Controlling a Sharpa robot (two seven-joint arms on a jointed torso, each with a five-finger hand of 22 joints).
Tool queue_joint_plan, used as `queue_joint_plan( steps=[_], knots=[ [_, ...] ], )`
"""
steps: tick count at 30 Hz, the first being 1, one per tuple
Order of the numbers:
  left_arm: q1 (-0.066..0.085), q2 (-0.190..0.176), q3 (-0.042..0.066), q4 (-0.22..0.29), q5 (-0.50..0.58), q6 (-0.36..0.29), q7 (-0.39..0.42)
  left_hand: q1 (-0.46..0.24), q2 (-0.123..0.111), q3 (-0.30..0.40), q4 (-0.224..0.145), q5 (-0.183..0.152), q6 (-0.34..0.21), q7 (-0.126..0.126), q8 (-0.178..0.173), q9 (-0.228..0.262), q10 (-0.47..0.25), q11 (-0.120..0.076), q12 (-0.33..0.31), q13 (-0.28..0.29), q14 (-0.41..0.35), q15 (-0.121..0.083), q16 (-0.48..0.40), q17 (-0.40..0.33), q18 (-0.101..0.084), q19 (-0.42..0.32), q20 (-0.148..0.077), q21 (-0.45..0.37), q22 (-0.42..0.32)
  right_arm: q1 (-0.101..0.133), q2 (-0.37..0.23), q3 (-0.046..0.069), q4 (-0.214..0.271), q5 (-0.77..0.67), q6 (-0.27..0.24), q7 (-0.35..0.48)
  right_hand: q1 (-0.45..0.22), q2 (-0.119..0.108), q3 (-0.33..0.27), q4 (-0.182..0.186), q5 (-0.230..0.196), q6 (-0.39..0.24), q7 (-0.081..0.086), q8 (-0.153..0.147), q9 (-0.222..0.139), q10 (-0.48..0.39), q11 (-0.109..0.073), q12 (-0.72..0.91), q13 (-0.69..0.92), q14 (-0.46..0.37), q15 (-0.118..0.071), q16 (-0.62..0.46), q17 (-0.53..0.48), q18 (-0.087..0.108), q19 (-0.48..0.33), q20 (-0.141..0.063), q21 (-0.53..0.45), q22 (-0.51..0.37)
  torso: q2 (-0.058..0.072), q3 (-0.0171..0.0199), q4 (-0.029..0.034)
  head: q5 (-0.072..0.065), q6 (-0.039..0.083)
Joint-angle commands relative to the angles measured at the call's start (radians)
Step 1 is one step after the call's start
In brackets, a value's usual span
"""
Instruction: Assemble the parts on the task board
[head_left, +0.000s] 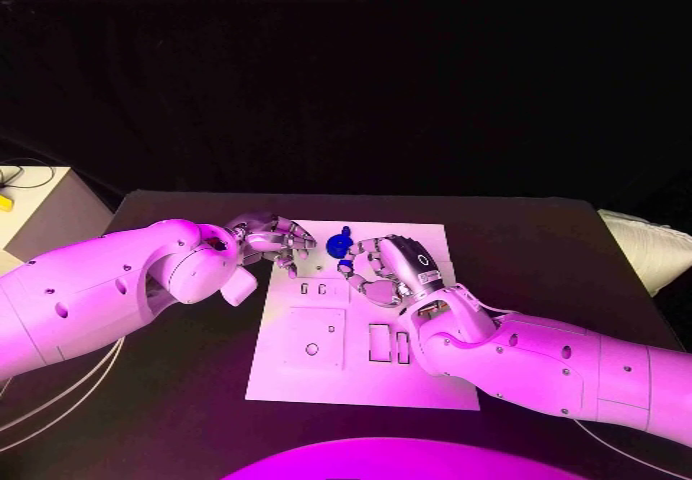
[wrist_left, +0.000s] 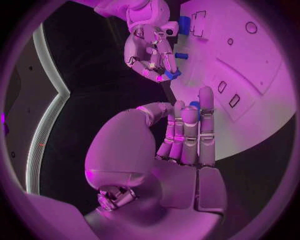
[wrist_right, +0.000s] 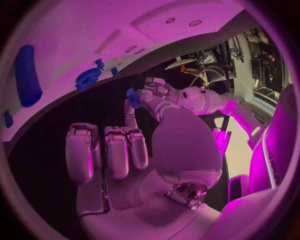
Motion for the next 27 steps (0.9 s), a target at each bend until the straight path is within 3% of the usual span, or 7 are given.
queue_joint_plan(
  steps=[1, 14, 27],
  knots=[
    [-0.001, 0.0, 0.001, 0.003, 0.0, 0.005, 0.014, 0.009, -0.002, -0.003, -0.004, 0.004, -0.004, 0.003, -0.001, -0.001, -0.006, -0.001, -0.002, -0.001, -0.009, 0.001, -0.005, -0.002, 0.015, 0.005, 0.004, -0.006, -0.001, -0.004, 0.018, 0.0, -0.004, -0.089, 0.019, -0.063, -0.004, -0.009, 0.085, -0.093, -0.009, 0.027, -0.018, 0.005, -0.001, 0.106, -0.007, 0.006, 0.263, 0.106, -0.005, 0.004, 0.263, -0.012, 0.047, -0.008, 0.003, 0.156, 0.001, -0.0007, 0.0003, 0.003, -0.004],
    [-0.001, -0.001, 0.001, 0.005, -0.001, -0.001, 0.014, 0.011, -0.002, -0.003, -0.005, 0.004, -0.004, 0.004, 0.0, -0.002, -0.006, -0.001, -0.001, -0.002, -0.009, 0.001, -0.005, -0.003, 0.015, 0.006, 0.004, -0.006, -0.001, -0.007, 0.072, -0.001, -0.051, -0.171, 0.14, -0.157, -0.009, -0.009, 0.086, -0.095, -0.032, 0.033, -0.02, -0.001, -0.01, 0.106, -0.008, 0.006, 0.263, 0.106, -0.007, 0.004, 0.263, -0.012, 0.047, -0.01, 0.002, 0.156, 0.0, -0.0003, -0.0012, 0.009, -0.011],
    [0.0, -0.002, 0.001, 0.006, -0.002, -0.017, 0.018, 0.014, -0.002, -0.002, -0.007, 0.004, -0.004, 0.004, 0.001, -0.002, -0.006, -0.001, -0.001, -0.002, -0.009, 0.001, -0.004, -0.002, 0.015, 0.006, 0.004, -0.006, -0.001, -0.007, 0.103, -0.002, -0.069, -0.194, 0.181, -0.187, -0.016, -0.011, 0.087, -0.096, -0.057, 0.036, -0.019, -0.009, -0.02, 0.106, -0.008, 0.006, 0.263, 0.106, -0.007, 0.004, 0.263, -0.011, 0.046, -0.01, -0.001, 0.154, 0.0, 0.0003, -0.0012, 0.012, -0.016]
  ],
)
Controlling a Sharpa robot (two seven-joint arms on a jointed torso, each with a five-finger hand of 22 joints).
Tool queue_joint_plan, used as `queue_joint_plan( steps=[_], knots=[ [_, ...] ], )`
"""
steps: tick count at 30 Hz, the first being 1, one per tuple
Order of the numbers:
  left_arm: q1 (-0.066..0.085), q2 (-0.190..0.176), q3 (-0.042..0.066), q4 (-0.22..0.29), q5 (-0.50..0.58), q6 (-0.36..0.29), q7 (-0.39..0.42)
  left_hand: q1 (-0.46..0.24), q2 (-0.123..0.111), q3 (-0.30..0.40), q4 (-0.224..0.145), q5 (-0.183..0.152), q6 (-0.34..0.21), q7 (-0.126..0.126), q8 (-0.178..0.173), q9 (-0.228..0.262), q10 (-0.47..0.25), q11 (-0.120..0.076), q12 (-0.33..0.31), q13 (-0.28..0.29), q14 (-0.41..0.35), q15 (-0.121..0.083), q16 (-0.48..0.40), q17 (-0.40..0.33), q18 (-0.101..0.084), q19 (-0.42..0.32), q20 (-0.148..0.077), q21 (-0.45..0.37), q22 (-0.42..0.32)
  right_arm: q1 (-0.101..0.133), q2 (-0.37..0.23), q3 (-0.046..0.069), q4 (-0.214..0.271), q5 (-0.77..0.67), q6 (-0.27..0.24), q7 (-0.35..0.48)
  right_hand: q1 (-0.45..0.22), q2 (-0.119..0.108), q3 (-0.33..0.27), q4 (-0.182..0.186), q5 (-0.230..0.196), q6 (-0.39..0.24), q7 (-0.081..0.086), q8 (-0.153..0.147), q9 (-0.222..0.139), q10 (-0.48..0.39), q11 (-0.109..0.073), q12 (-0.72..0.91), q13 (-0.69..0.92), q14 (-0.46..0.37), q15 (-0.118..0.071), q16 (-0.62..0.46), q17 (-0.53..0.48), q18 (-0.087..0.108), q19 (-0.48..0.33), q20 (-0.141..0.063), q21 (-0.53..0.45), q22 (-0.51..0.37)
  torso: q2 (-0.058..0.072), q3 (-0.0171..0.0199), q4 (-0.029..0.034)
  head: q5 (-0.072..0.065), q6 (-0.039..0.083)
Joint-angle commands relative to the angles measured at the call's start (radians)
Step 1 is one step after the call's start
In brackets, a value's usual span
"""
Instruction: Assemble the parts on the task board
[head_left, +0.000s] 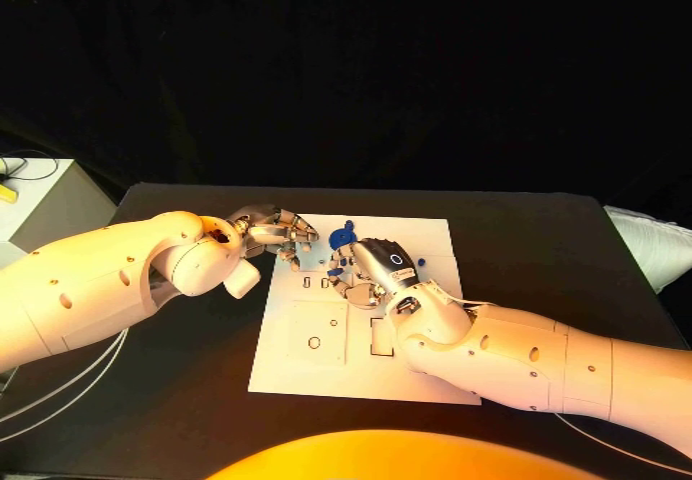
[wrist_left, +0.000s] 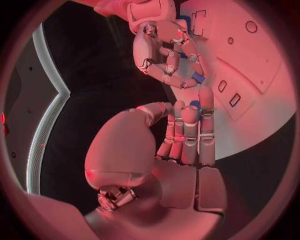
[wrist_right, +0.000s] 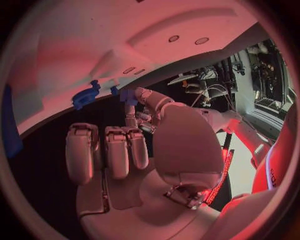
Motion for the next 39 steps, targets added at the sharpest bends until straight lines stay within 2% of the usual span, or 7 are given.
queue_joint_plan(
  steps=[1, 9, 21, 25, 29, 36, 39],
  knots=[
    [0.0, 0.0, 0.001, 0.003, -0.002, -0.009, 0.014, 0.01, 0.002, 0.001, -0.004, 0.004, -0.004, 0.004, 0.001, -0.001, -0.006, -0.001, -0.001, -0.001, -0.005, -0.002, -0.004, 0.0, 0.015, 0.006, 0.004, -0.006, -0.001, -0.001, 0.006, 0.0, -0.002, -0.035, 0.041, -0.025, -0.002, 0.004, 0.001, -0.002, -0.003, 0.029, -0.019, -0.007, -0.001, 0.107, -0.008, 0.006, 0.263, 0.106, -0.007, 0.004, 0.263, -0.013, 0.049, -0.007, 0.0, 0.155, 0.0, -0.0002, 0.0, 0.001, -0.001],
    [0.0, 0.001, 0.001, 0.003, -0.002, -0.009, 0.014, 0.01, 0.002, 0.001, -0.004, 0.004, -0.004, 0.004, 0.001, -0.001, -0.006, -0.001, -0.001, -0.001, -0.005, -0.002, -0.004, 0.0, 0.015, 0.006, 0.004, -0.006, -0.001, -0.001, 0.02, 0.0, -0.015, -0.022, 0.047, -0.012, 0.0, 0.009, 0.008, -0.005, -0.023, 0.028, -0.017, -0.016, -0.011, 0.107, -0.006, 0.006, 0.263, 0.106, -0.006, 0.004, 0.263, -0.011, 0.044, -0.006, -0.01, 0.146, 0.001, 0.0008, -0.0002, 0.007, -0.002],
    [0.0, 0.0, 0.001, 0.004, -0.002, -0.008, 0.012, 0.012, 0.002, 0.001, -0.005, 0.004, -0.004, 0.004, 0.001, -0.002, -0.007, -0.001, 0.0, -0.002, -0.006, -0.002, -0.005, -0.002, 0.015, 0.006, 0.004, -0.006, -0.001, -0.001, 0.026, 0.0, -0.022, 0.004, 0.053, 0.008, -0.001, 0.012, 0.01, -0.006, -0.04, 0.03, -0.015, -0.022, -0.018, 0.107, -0.004, 0.006, 0.263, 0.106, -0.004, 0.004, 0.263, -0.011, 0.044, -0.005, -0.01, 0.148, 0.0, 0.0004, -0.0007, 0.007, -0.003],
    [0.0, -0.001, 0.001, 0.004, -0.002, -0.008, 0.012, 0.012, 0.002, 0.001, -0.005, 0.004, -0.004, 0.004, 0.002, -0.003, -0.007, -0.001, 0.0, -0.003, -0.006, -0.002, -0.005, -0.002, 0.015, 0.006, 0.004, -0.005, 0.0, -0.001, 0.025, 0.0, -0.025, 0.028, 0.047, 0.023, -0.019, 0.017, 0.008, 0.008, -0.056, 0.028, -0.012, -0.031, -0.027, 0.107, -0.002, 0.006, 0.263, 0.106, -0.002, 0.004, 0.263, -0.011, 0.044, -0.003, -0.011, 0.148, 0.0, 0.0007, -0.0009, 0.008, -0.004],
    [0.0, -0.001, 0.001, 0.004, -0.002, -0.008, 0.011, 0.012, 0.002, 0.001, -0.005, 0.004, -0.004, 0.004, 0.002, -0.003, -0.007, -0.001, 0.0, -0.003, -0.006, -0.002, -0.005, -0.002, 0.015, 0.006, 0.004, -0.005, 0.0, -0.001, 0.027, 0.0, -0.03, 0.062, 0.035, 0.05, -0.041, 0.027, 0.006, 0.032, -0.093, 0.027, -0.01, -0.042, -0.04, 0.107, 0.0, 0.006, 0.263, 0.106, 0.0, 0.004, 0.263, -0.011, 0.043, -0.001, -0.013, 0.147, 0.0, 0.0005, -0.001, 0.01, -0.003],
    [0.0, 0.0, 0.001, 0.004, -0.002, -0.007, 0.011, 0.012, 0.003, 0.0, -0.004, 0.004, -0.003, 0.004, 0.002, -0.003, -0.006, -0.001, 0.001, -0.003, -0.006, -0.002, -0.004, -0.002, 0.015, 0.005, 0.004, -0.005, 0.0, -0.001, 0.034, -0.001, -0.041, 0.096, 0.007, 0.09, -0.048, 0.042, 0.011, 0.048, -0.11, 0.026, -0.008, -0.049, -0.049, 0.107, 0.002, 0.006, 0.263, 0.106, 0.001, 0.004, 0.263, -0.01, 0.042, 0.001, -0.014, 0.147, 0.002, 0.0015, 0.0002, 0.013, -0.004],
    [0.0, 0.001, 0.001, 0.004, -0.002, -0.007, 0.01, 0.012, 0.003, 0.0, -0.004, 0.004, -0.003, 0.004, 0.002, -0.003, -0.006, -0.001, 0.001, -0.003, -0.006, -0.002, -0.004, -0.002, 0.015, 0.005, 0.004, -0.005, 0.0, -0.001, 0.037, -0.001, -0.047, 0.101, 0.0, 0.098, -0.048, 0.052, 0.016, 0.056, -0.131, 0.027, -0.008, -0.052, -0.053, 0.107, 0.002, 0.006, 0.263, 0.106, 0.002, 0.004, 0.263, -0.011, 0.043, 0.001, -0.014, 0.148, 0.001, 0.0009, 0.0005, 0.013, -0.004]
  ],
)
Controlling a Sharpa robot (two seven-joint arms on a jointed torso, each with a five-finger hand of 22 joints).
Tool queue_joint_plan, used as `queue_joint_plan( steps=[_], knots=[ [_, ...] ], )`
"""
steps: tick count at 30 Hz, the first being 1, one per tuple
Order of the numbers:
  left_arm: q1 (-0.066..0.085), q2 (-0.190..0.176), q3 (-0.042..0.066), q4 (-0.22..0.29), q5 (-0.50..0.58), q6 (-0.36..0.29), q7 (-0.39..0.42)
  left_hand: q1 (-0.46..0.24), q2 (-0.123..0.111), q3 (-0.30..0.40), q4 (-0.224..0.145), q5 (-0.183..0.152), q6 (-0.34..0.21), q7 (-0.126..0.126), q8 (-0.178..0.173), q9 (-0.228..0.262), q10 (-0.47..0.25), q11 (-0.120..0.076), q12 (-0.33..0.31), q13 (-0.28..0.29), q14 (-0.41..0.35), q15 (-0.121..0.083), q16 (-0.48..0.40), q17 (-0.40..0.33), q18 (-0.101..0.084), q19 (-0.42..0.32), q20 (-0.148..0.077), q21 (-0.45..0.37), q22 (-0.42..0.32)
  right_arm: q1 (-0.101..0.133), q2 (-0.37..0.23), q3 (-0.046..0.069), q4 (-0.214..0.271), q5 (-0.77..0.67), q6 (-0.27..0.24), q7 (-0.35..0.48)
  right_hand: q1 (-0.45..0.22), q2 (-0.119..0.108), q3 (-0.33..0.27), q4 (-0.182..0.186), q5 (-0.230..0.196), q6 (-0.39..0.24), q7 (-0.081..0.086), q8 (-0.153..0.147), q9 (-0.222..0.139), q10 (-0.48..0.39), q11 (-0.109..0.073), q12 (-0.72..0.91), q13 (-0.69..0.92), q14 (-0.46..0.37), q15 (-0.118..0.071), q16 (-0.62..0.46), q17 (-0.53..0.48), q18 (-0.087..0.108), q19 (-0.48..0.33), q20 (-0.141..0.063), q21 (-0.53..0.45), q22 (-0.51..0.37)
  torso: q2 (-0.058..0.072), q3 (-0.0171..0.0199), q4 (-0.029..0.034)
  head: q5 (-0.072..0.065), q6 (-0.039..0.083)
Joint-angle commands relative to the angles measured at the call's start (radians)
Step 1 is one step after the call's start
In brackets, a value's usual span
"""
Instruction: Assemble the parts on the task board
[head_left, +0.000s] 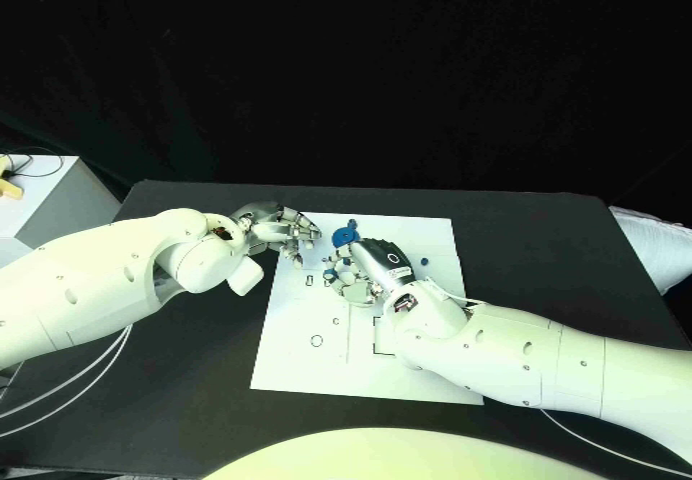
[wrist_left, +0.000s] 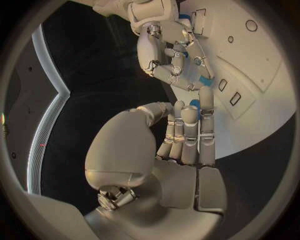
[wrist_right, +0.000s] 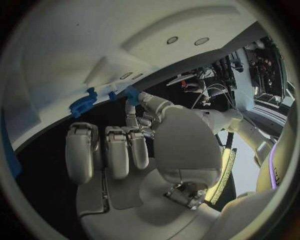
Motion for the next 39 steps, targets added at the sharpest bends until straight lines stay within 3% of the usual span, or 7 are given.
queue_joint_plan(
  steps=[1, 7, 12, 28, 39],
  knots=[
    [0.0, 0.001, 0.001, 0.003, -0.001, 0.001, 0.008, 0.008, -0.001, 0.0, -0.004, 0.004, -0.003, 0.004, 0.002, -0.001, -0.006, -0.001, 0.001, -0.001, -0.006, -0.002, -0.004, -0.002, 0.014, 0.005, 0.004, -0.005, 0.0, -0.001, 0.004, 0.0, -0.006, 0.031, -0.026, 0.05, 0.003, 0.016, 0.003, 0.006, -0.008, 0.005, 0.0, -0.004, -0.001, 0.106, 0.002, 0.006, 0.263, 0.106, 0.002, 0.004, 0.263, -0.011, 0.043, 0.001, -0.002, 0.148, 0.001, 0.0003, 0.0016, 0.001, 0.0],
    [0.0, 0.001, 0.001, 0.003, -0.001, 0.002, 0.007, 0.008, -0.001, 0.0, -0.004, 0.004, -0.003, 0.004, 0.002, -0.001, -0.006, -0.001, 0.001, -0.001, -0.006, -0.002, -0.004, -0.002, 0.014, 0.005, 0.004, -0.005, 0.0, -0.003, 0.007, 0.0, -0.013, 0.027, -0.028, 0.051, 0.007, 0.017, 0.005, 0.005, -0.013, 0.004, 0.0, -0.006, -0.003, 0.106, 0.002, 0.006, 0.263, 0.106, 0.002, 0.004, 0.263, -0.011, 0.043, 0.002, -0.001, 0.149, 0.001, 0.0001, 0.0006, 0.002, -0.002],
    [0.0, 0.002, 0.001, 0.003, -0.001, 0.002, 0.006, 0.008, -0.001, 0.0, -0.004, 0.004, -0.003, 0.004, 0.002, -0.001, -0.006, -0.001, 0.001, -0.001, -0.006, -0.002, -0.004, -0.002, 0.014, 0.005, 0.004, -0.005, 0.0, -0.004, 0.009, -0.001, -0.02, 0.016, -0.014, 0.041, 0.019, 0.001, 0.005, -0.007, -0.009, 0.003, 0.0, -0.009, -0.007, 0.106, 0.002, 0.006, 0.263, 0.106, 0.002, 0.004, 0.263, -0.011, 0.043, 0.002, -0.002, 0.15, 0.0, -0.0004, -0.0009, 0.002, -0.004],
    [0.0, 0.003, 0.001, 0.002, -0.004, 0.002, 0.006, 0.008, 0.0, 0.0, -0.003, 0.004, -0.004, 0.005, 0.003, -0.002, -0.007, 0.0, 0.002, -0.002, -0.007, -0.002, -0.005, -0.003, 0.014, 0.005, 0.004, -0.005, 0.0, -0.004, 0.013, -0.005, -0.026, -0.017, 0.079, 0.003, 0.031, -0.01, 0.005, -0.02, -0.012, 0.004, 0.002, -0.011, -0.011, 0.106, 0.003, 0.006, 0.263, 0.106, 0.003, 0.004, 0.263, -0.01, 0.042, 0.002, -0.005, 0.148, -0.001, -0.0002, -0.001, 0.003, -0.011],
    [0.0, 0.003, 0.001, 0.002, -0.005, 0.002, 0.006, 0.009, 0.0, 0.0, -0.003, 0.005, -0.004, 0.005, 0.003, -0.002, -0.007, 0.0, 0.002, -0.002, -0.007, -0.002, -0.004, -0.003, 0.014, 0.005, 0.004, -0.005, 0.0, -0.005, 0.014, -0.005, -0.026, -0.022, 0.11, -0.01, 0.03, -0.012, 0.003, -0.02, -0.015, 0.004, 0.003, -0.012, -0.012, 0.106, 0.004, 0.006, 0.263, 0.106, 0.003, 0.004, 0.263, -0.01, 0.042, 0.003, -0.005, 0.148, 0.0, -0.0002, -0.0009, 0.003, -0.012]
  ],
)
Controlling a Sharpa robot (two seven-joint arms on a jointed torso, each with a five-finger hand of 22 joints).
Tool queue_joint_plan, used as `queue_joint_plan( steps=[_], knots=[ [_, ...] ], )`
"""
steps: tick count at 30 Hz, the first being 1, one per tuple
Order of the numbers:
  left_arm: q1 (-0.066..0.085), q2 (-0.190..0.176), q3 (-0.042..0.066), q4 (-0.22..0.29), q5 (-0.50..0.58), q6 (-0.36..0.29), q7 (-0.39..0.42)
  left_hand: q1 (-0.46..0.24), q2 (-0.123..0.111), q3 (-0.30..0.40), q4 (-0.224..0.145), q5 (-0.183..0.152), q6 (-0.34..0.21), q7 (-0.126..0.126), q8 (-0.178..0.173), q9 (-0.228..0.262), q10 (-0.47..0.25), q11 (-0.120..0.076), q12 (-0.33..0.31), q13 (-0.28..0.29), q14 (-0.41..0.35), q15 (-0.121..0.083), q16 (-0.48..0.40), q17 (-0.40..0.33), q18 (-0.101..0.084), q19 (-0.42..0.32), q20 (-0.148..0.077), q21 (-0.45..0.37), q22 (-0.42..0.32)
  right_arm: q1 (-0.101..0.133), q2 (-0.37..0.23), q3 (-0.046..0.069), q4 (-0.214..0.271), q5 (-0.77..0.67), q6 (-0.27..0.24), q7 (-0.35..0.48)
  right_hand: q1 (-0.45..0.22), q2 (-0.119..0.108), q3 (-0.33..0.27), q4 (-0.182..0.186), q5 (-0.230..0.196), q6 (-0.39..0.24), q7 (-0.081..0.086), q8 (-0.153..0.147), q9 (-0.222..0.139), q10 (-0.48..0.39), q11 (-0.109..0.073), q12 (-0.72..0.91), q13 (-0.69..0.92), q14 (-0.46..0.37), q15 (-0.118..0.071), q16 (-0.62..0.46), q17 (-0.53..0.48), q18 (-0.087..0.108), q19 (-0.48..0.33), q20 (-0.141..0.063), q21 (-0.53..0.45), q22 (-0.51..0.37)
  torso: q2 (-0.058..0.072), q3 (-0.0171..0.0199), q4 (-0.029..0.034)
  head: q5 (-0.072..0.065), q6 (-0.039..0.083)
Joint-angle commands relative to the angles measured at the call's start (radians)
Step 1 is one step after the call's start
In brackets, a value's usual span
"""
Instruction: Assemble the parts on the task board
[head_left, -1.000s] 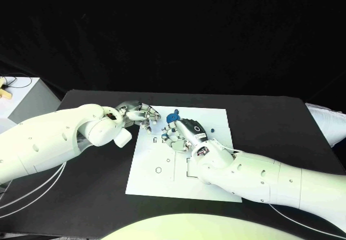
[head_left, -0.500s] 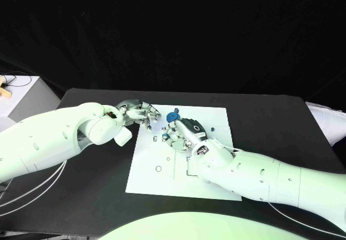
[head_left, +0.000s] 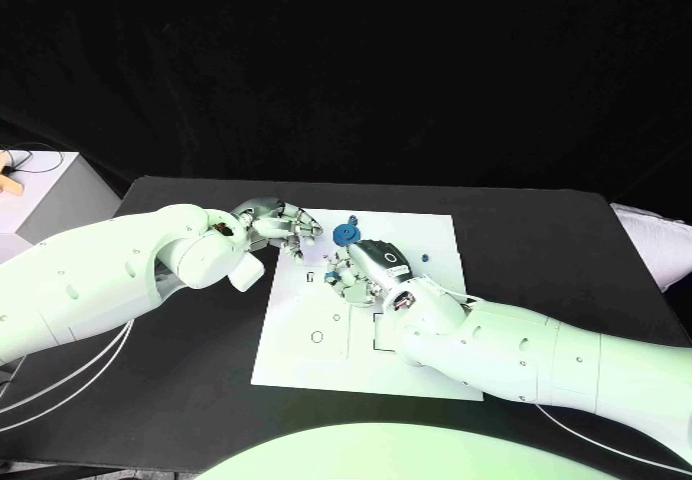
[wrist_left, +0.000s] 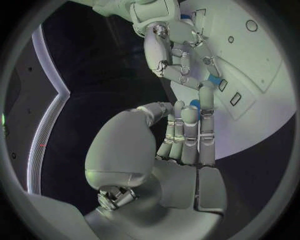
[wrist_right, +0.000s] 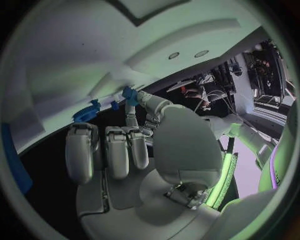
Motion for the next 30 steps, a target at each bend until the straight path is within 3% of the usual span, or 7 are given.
queue_joint_plan(
  steps=[1, 30],
  knots=[
    [0.0, 0.002, 0.001, 0.002, -0.003, 0.002, 0.007, 0.009, 0.0, 0.0, -0.003, 0.005, -0.004, 0.005, 0.003, -0.001, -0.007, 0.0, 0.002, -0.001, -0.007, -0.002, -0.004, -0.001, 0.014, 0.005, 0.004, -0.005, 0.0, -0.001, 0.0, -0.001, 0.0, -0.017, 0.042, -0.012, 0.008, -0.004, -0.003, -0.006, -0.002, 0.007, 0.001, 0.002, 0.0, 0.106, 0.004, 0.006, 0.263, 0.106, 0.003, 0.004, 0.263, -0.01, 0.042, 0.002, -0.005, 0.148, 0.001, -0.0002, 0.0, 0.0, 0.0],
    [0.0, 0.001, 0.001, 0.0, -0.007, 0.005, 0.005, 0.011, 0.0, 0.0, -0.004, 0.005, -0.004, 0.005, 0.004, -0.002, -0.008, 0.0, 0.003, -0.002, -0.009, -0.001, -0.006, -0.004, 0.014, 0.004, 0.004, -0.005, 0.0, -0.006, -0.018, -0.001, 0.023, -0.055, 0.029, -0.063, 0.011, -0.002, -0.001, -0.006, -0.004, 0.008, 0.001, 0.001, -0.002, 0.106, 0.004, 0.006, 0.263, 0.106, 0.004, 0.004, 0.263, -0.011, 0.043, 0.003, -0.002, 0.151, 0.001, 0.0004, 0.0002, -0.004, -0.005]
  ],
)
